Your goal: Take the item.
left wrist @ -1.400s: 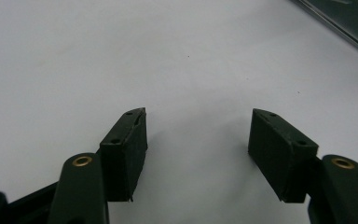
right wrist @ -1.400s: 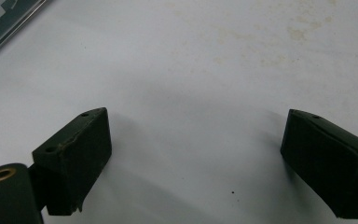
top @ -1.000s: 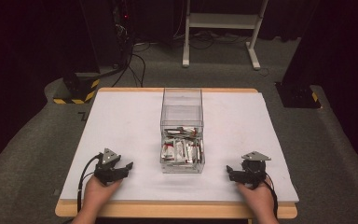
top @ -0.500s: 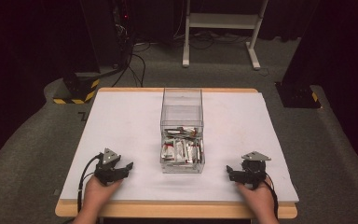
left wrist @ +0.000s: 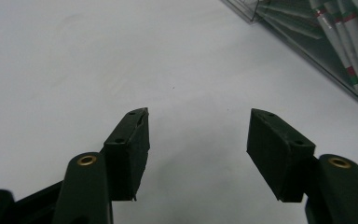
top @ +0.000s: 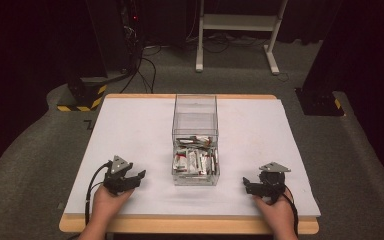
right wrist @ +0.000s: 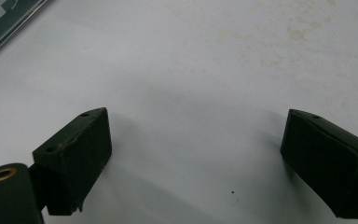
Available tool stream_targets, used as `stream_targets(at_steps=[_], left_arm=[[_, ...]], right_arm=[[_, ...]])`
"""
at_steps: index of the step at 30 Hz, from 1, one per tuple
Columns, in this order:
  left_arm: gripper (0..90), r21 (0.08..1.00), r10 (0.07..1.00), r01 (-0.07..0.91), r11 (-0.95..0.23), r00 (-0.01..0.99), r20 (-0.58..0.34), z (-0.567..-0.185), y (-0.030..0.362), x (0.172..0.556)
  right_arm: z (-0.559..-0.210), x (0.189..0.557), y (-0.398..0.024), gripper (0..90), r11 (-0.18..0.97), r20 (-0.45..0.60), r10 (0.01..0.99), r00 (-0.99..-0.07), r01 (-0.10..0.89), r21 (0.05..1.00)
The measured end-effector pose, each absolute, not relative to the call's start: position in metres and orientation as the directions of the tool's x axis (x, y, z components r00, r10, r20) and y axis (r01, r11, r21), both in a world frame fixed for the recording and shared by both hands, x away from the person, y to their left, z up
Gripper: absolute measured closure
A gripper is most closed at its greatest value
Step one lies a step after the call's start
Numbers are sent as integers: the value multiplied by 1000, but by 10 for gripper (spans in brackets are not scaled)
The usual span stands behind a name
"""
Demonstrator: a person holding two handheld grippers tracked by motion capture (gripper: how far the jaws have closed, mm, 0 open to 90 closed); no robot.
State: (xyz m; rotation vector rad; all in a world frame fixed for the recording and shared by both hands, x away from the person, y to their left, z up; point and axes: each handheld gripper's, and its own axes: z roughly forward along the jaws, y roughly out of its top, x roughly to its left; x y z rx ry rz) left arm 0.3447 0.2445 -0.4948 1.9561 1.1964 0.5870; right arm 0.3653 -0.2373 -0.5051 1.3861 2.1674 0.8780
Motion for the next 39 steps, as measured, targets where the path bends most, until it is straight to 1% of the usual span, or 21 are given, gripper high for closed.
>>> stream_targets(at_steps=[9,14,18,20,26,31,35,39], left_arm=[[420,812,881,524,-258,473,-25,-493,243,345],[420,822,883,508,-256,470,-15,-489,240,340],[418,828,883,507,-241,468,-29,-485,238,339],[412,830,883,498,-250,469,-16,-483,237,339],[404,841,874,489,-231,484,-41,-479,234,335],[388,854,863,463,-238,505,-33,-472,229,330],[394,868,857,444,-221,514,-45,-467,226,326],[395,876,854,428,-221,519,-38,-464,224,323]], right_arm=[[-505,365,-237,86,303,-13,910,-414,645,701],[-505,365,-237,85,306,-15,909,-416,644,701],[-505,365,-237,85,305,-13,909,-416,645,701],[-505,365,-237,85,304,-13,910,-415,646,700],[-505,365,-237,85,305,-14,910,-415,644,702],[-505,365,-237,85,304,-13,910,-415,644,702],[-505,365,-237,85,302,-12,910,-414,645,702],[-505,365,-237,85,303,-12,910,-414,645,702]])
